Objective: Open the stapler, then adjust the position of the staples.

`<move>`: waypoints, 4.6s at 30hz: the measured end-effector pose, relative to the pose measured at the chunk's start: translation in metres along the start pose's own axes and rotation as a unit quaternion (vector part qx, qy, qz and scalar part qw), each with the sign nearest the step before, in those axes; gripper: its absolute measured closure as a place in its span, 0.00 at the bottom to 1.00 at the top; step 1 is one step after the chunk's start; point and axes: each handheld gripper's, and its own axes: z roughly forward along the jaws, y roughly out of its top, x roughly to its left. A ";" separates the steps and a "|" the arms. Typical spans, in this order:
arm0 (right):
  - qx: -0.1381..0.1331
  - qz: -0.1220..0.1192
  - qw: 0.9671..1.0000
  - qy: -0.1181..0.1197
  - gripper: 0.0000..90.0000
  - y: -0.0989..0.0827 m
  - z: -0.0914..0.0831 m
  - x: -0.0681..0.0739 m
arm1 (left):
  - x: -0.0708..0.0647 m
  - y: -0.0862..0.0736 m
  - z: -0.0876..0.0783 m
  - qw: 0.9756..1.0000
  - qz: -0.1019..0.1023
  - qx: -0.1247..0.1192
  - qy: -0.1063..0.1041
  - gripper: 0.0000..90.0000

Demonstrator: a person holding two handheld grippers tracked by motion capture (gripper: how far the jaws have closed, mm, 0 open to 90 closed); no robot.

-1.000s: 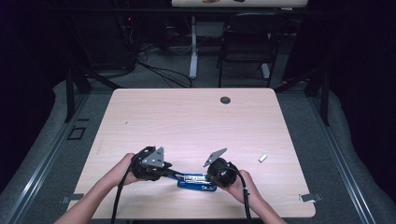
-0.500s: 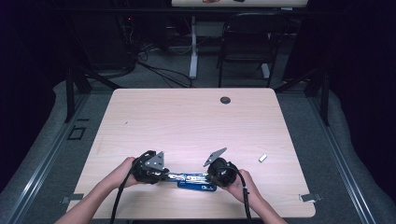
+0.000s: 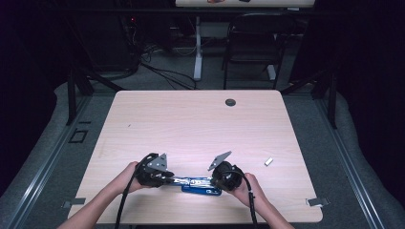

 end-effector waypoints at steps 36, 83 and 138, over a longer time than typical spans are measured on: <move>-0.053 0.036 0.998 -0.004 0.71 -0.010 -0.032 -0.023 | -0.003 -0.001 0.003 1.000 -0.009 -0.007 -0.001 0.84; -0.023 0.222 0.966 -0.131 0.14 -0.079 -0.070 -0.098 | -0.001 0.000 0.004 1.000 -0.001 -0.009 -0.010 0.84; 0.045 0.324 0.925 -0.191 0.59 -0.099 -0.041 -0.149 | 0.000 0.001 0.005 1.000 0.003 -0.009 -0.015 0.84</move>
